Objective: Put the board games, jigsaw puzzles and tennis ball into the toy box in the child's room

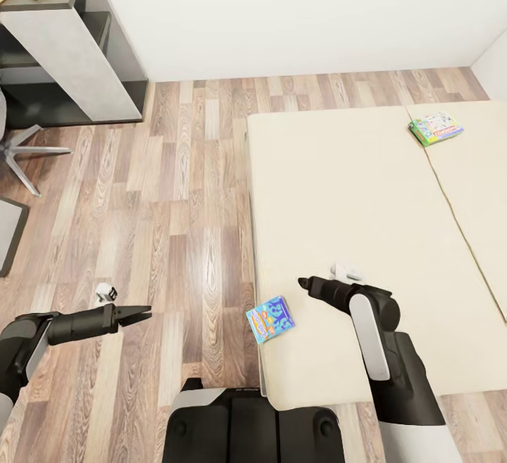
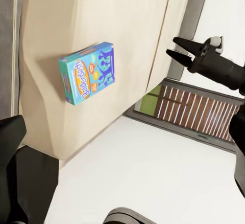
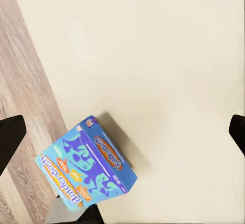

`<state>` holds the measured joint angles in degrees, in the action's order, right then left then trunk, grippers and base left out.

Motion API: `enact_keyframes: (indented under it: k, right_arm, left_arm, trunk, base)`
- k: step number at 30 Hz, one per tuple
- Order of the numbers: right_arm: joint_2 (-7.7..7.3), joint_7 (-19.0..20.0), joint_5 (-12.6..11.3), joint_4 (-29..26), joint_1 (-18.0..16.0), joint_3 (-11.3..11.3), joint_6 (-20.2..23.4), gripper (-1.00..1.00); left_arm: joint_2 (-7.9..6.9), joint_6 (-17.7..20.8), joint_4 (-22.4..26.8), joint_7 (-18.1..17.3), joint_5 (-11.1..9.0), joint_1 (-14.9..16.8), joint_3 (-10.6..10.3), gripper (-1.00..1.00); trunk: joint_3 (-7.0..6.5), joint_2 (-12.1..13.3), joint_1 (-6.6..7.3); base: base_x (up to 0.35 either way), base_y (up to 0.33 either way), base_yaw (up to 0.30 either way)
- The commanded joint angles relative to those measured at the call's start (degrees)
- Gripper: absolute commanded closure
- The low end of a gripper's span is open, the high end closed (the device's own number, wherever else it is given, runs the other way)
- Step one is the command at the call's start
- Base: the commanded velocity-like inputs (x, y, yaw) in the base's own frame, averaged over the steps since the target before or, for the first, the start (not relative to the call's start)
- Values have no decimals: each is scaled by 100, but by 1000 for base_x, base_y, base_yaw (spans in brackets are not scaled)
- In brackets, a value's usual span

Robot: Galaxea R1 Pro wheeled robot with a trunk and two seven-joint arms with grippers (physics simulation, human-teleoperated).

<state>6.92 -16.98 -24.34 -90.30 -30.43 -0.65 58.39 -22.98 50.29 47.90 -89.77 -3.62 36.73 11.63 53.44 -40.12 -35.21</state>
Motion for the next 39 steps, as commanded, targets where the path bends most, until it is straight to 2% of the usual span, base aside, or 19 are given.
enact_keyframes:
  k: [1, 7, 14, 21, 34, 36, 37, 38, 39]
  right_arm:
    - [-3, -53, -63, -8, 70, -27, -25, -100]
    - [-57, -46, -63, -13, 386, -93, -285, -100]
    - [-249, -37, -63, -9, 572, -121, -509, -100]
    - [-327, -41, -63, -13, 920, -134, -935, -100]
    - [-338, -55, -58, -14, 1041, -77, -1059, -100]
    - [-335, -53, -56, -14, 1063, -66, -1064, -100]
    - [-334, -54, -55, -14, 1096, -63, -1068, -100]
    - [-333, -60, -54, -14, 1197, -63, -1073, -100]
    - [-334, -60, -54, -14, 1235, -69, -1074, -100]
  left_arm:
    - [-9, 60, 0, -23, 8, -1, 67, -100]
    - [-54, 57, 0, -23, 25, -10, 226, -100]
    - [-363, -25, -21, -23, 29, -36, 258, -100]
    - [-453, -172, -49, 11, 36, -56, 280, -100]
    - [-468, -207, -74, 1011, 42, -96, 292, -100]
    - [-469, -213, -81, 1260, 44, -158, 294, -100]
    - [-473, -221, -83, 1440, 44, -217, 294, -100]
    - [-474, -233, -85, 1804, 45, -341, 295, -100]
    - [-471, -236, -86, 1895, 45, -370, 295, -100]
  trunk:
    - [-5, -5, -2]
    - [-59, -5, -2]
    - [-124, -5, -2]
    - [-188, -5, -2]
    - [-292, -5, -2]
    - [-295, -5, -2]
    - [-297, -5, -2]
    - [-297, -5, -2]
    - [-297, -5, -2]
  base:
    - [0, 0, 0]
    - [0, 0, 0]
    - [0, 0, 0]
    - [0, 0, 0]
    - [0, 0, 0]
    - [0, 0, 0]
    - [0, 0, 0]
    - [0, 0, 0]
    - [0, 0, 0]
